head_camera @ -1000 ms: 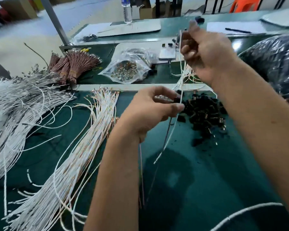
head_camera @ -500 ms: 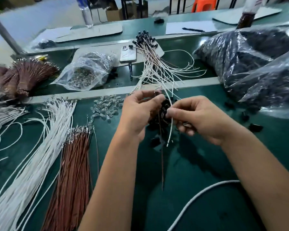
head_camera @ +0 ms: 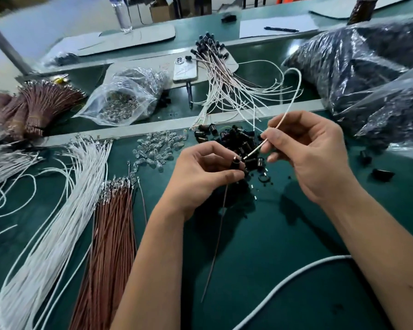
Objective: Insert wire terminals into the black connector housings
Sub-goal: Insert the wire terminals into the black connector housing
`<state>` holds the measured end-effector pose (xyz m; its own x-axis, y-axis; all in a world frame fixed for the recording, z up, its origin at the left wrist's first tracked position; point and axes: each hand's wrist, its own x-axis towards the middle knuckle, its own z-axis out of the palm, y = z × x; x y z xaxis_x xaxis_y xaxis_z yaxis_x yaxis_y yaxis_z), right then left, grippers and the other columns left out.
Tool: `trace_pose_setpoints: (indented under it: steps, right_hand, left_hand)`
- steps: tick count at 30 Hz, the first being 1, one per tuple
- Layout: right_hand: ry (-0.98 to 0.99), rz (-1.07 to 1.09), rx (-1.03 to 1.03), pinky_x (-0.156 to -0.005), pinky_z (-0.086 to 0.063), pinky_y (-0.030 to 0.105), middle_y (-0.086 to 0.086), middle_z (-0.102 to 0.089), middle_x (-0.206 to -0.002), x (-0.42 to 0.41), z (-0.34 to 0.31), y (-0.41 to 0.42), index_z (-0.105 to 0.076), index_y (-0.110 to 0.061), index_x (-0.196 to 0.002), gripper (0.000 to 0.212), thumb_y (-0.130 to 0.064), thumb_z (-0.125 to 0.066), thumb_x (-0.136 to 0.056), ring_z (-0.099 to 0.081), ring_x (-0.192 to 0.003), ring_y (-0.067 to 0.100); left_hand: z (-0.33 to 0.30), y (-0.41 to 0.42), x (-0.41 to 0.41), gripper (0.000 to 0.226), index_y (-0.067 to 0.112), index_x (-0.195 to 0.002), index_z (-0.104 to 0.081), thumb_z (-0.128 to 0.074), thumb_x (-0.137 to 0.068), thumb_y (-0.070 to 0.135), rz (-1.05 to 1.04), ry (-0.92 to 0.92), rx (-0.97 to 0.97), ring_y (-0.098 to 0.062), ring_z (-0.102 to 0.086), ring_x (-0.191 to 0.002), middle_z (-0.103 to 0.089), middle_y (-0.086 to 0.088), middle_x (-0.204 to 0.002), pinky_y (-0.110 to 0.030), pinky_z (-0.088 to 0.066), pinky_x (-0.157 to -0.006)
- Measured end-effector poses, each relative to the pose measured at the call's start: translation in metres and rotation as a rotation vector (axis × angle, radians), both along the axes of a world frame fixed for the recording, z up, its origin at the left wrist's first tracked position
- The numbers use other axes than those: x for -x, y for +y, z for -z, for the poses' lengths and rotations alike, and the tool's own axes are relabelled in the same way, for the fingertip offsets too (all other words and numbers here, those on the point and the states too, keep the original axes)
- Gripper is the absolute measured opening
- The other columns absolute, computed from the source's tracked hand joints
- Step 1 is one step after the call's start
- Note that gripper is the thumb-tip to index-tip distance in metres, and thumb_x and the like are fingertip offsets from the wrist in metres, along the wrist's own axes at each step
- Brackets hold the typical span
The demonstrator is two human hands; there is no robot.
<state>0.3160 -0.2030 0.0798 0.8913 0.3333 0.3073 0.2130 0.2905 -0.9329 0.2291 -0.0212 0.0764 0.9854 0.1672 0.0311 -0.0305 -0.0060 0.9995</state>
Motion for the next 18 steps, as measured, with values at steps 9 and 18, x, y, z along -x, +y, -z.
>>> trace_pose_setpoints:
  steps: [9, 18]
  right_hand:
    - [-0.034, -0.009, -0.022, -0.059, -0.057, 0.022, 0.007, -0.072, -0.076, 0.0048, -0.005, 0.0004, -0.07, -0.006, -0.095, 0.007, -0.004, -0.074, -0.091, -0.07, -0.065, 0.016]
    - [0.008, -0.017, 0.054, -0.054, -0.056, 0.022, 0.006, -0.071, -0.073, 0.0056, -0.0008, 0.0024, -0.07, -0.006, -0.092, 0.007, 0.0, -0.074, -0.091, -0.07, -0.061, 0.016]
  left_hand:
    - [0.0013, -0.0015, -0.0012, 0.026, 0.002, -0.089, -0.068, -0.079, -0.073, -0.015, 0.002, 0.02, -0.009, -0.021, -0.073, -0.079, -0.077, -0.019, -0.091, -0.03, -0.06, -0.077]
    - [0.0004, -0.0021, -0.0011, 0.026, 0.014, -0.086, -0.076, -0.084, -0.072, -0.007, 0.016, 0.04, -0.025, -0.022, -0.069, -0.079, -0.075, -0.022, -0.092, -0.037, -0.059, -0.082]
